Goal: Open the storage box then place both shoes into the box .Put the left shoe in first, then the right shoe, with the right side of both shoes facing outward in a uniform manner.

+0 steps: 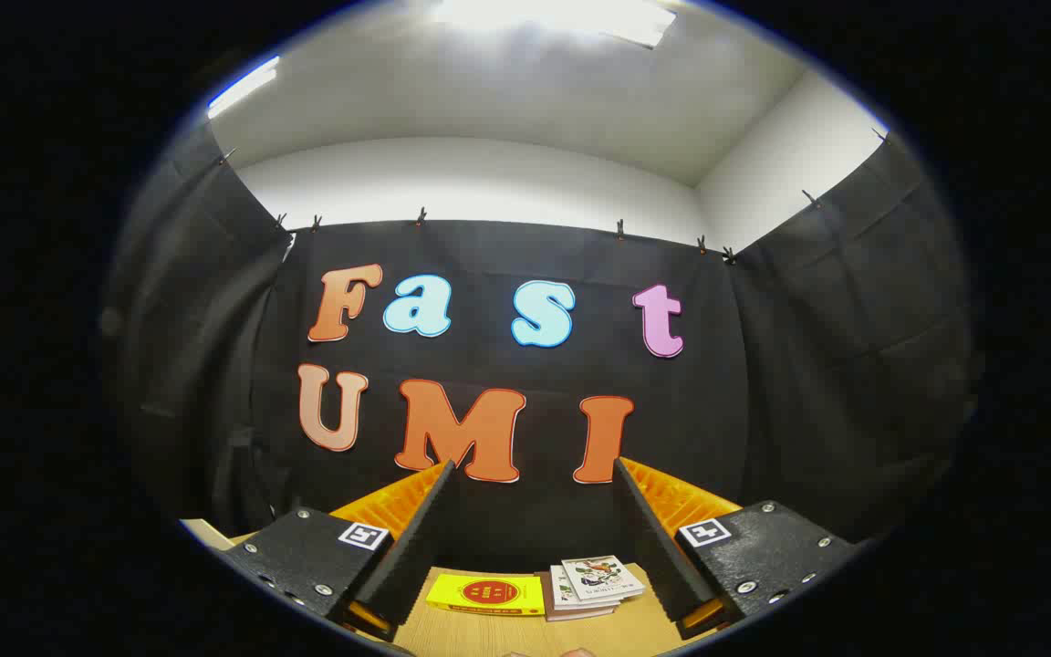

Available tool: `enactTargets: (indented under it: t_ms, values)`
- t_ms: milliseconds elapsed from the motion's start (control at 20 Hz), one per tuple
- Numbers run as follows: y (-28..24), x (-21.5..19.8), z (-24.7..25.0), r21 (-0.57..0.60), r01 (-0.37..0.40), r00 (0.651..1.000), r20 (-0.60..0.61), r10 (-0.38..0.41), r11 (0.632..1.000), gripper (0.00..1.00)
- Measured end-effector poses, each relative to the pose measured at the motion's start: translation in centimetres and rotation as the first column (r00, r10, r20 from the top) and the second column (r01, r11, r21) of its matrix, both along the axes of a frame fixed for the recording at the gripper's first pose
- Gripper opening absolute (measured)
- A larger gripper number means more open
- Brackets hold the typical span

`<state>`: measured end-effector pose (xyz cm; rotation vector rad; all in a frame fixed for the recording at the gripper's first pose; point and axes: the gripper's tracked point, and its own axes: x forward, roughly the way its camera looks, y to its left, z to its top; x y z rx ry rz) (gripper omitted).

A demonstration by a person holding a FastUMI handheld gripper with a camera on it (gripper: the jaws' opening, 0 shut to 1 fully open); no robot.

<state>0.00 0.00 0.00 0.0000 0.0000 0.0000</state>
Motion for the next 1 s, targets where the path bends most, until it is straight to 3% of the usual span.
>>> enactTargets:
  t_ms: [750, 1000]
  values:
    - [1.8, 0.6, -0.9, 0.037, -0.04, 0.999, -0.028, 0.041, 0.999, 0.99]
    - [4.4, 0.0, -4.7, 0.192, -0.105, 0.974, -0.177, 0.14, 0.976, 0.99]
